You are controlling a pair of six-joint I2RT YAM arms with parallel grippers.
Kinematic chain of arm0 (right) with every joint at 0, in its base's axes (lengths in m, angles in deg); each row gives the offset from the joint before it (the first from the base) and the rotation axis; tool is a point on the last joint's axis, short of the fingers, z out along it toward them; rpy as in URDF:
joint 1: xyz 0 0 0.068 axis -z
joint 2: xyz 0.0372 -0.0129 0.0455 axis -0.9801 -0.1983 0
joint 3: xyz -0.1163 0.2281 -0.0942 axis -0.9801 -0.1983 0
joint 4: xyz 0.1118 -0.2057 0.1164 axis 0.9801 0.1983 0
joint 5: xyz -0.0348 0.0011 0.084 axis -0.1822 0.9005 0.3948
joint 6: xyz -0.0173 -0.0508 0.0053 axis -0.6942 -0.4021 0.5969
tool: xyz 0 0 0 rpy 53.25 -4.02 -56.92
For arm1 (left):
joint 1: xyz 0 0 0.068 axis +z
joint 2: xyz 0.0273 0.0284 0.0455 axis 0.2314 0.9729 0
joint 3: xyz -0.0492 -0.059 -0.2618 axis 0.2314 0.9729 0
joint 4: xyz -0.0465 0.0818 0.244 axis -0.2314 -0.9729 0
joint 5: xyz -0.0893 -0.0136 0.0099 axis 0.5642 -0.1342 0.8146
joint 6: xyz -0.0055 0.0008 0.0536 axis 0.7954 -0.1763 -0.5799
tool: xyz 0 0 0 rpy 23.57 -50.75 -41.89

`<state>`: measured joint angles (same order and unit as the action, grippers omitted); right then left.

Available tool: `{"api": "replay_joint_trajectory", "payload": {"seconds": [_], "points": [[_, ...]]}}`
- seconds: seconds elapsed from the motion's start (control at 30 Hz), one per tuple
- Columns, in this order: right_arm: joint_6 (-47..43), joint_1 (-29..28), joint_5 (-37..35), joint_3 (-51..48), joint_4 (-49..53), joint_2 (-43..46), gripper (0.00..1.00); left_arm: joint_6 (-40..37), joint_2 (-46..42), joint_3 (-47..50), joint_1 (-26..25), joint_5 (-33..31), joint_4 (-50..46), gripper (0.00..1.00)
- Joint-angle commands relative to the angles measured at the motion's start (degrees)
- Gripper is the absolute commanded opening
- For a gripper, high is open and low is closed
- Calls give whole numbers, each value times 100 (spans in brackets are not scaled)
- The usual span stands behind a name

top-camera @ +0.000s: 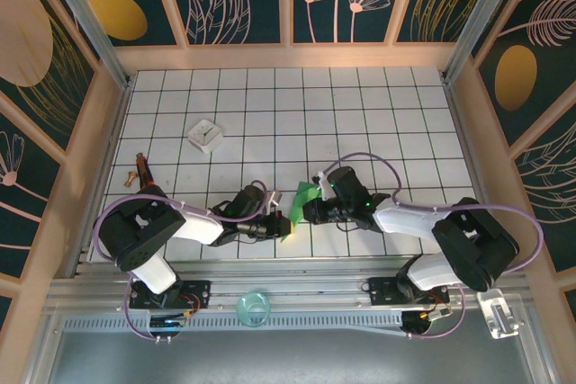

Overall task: Fold a paper plane with a square sheet of paper (pick it up from the middle)
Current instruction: Perform the fifth fold on the wing at the bottom-center of the table.

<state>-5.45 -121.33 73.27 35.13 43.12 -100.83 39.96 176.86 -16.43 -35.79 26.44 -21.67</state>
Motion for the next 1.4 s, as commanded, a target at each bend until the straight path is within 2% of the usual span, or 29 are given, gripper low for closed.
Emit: {"api": "replay_joint_trajectory", "payload": {"seconds": [0.0,0.33,0.6,0.93,1.2,1.37], "points": [[316,-144,117,-46,-549,-227,8,48,281,166,-45,155,-454,0],[445,-353,228,105,-907,-715,6,-104,268,59,-44,132,-703,0],[352,-347,32,330,-671,-1036,4,-178,323,41,-44,129,-765,0],[171,62,-296,480,-85,-1367,1,-260,352,101,-42,114,-872,0],[-3,542,-278,613,121,-1519,1,-337,555,202,-49,101,-940,0],[-57,604,-120,670,113,-1616,1,-384,489,167,-48,144,-981,0]]}}
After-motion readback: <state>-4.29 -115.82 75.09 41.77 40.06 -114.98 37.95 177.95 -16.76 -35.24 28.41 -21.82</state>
